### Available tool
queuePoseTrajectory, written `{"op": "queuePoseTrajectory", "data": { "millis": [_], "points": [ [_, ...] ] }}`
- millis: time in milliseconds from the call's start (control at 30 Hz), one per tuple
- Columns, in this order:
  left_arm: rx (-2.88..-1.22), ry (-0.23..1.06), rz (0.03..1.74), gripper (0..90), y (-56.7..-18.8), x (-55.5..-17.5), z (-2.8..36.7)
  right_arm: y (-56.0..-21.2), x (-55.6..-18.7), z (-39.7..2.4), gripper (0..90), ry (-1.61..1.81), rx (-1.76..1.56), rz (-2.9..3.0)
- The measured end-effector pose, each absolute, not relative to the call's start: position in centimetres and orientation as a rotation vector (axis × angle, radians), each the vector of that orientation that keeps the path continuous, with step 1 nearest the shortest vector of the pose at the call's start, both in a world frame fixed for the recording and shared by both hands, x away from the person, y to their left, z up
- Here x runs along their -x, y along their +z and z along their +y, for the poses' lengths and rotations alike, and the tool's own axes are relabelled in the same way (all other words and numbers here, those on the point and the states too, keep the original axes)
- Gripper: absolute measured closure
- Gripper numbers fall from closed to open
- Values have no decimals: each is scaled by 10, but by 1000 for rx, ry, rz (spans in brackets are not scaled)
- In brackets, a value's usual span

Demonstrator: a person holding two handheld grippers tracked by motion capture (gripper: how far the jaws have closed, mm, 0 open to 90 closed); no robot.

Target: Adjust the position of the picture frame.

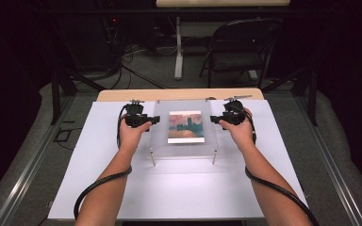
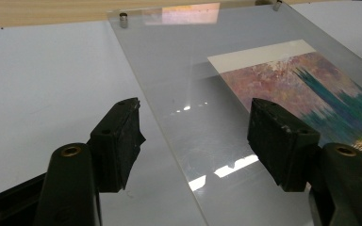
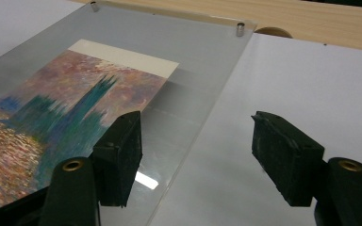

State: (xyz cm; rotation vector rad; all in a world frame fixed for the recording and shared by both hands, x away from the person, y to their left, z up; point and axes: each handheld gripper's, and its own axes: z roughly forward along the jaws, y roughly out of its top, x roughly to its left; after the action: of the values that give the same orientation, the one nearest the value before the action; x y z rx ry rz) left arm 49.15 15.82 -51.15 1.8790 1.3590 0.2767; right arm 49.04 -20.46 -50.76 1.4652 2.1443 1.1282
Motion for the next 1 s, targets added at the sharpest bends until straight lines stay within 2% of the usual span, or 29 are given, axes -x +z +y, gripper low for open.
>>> {"op": "queuePoseTrajectory", "data": {
  "millis": [1000],
  "points": [
    [-1853,153,1391,344,-527,-492,150,-528,-492,-184,328,1173,-1549,2259]
  ]
}}
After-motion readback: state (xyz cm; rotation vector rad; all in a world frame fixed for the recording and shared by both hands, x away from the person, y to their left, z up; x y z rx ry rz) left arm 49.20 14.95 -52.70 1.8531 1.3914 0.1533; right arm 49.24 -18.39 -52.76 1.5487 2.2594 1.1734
